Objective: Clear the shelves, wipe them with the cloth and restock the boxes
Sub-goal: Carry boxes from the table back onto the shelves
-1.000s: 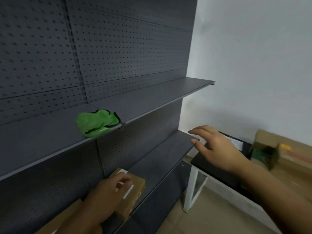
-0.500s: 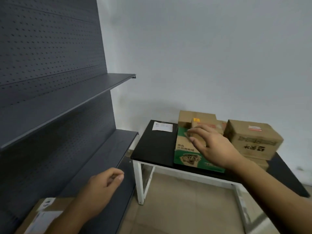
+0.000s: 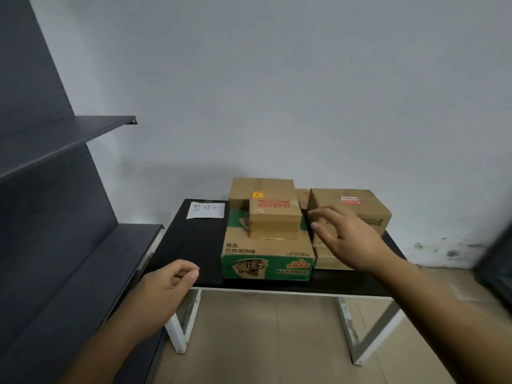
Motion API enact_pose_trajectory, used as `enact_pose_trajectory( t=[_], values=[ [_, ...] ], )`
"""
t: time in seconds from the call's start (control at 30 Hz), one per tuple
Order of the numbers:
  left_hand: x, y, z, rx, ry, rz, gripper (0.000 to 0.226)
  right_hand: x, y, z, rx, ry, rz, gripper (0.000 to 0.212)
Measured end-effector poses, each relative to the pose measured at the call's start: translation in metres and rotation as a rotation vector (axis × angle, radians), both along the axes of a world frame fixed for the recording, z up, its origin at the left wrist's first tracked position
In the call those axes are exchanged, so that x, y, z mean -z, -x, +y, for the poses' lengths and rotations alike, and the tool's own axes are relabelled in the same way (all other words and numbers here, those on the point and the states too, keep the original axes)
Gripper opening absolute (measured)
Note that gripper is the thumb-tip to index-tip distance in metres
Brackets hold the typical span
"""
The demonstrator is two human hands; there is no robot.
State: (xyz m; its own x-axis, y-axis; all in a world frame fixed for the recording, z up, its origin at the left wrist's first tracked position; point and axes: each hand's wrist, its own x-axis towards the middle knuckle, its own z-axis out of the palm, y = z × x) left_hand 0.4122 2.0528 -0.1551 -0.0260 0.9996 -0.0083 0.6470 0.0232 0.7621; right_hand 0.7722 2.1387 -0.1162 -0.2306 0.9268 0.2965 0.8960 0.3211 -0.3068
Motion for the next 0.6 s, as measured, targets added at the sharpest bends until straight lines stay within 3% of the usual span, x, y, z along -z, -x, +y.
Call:
enact_pose_trajectory(
  t=[0.6],
  values=[
    [0.009,-0.078,0.211,0.222,0.042,0.046,0.014,0.020,-0.096,0.118,0.230,0.035,0.027,0.044]
  ],
)
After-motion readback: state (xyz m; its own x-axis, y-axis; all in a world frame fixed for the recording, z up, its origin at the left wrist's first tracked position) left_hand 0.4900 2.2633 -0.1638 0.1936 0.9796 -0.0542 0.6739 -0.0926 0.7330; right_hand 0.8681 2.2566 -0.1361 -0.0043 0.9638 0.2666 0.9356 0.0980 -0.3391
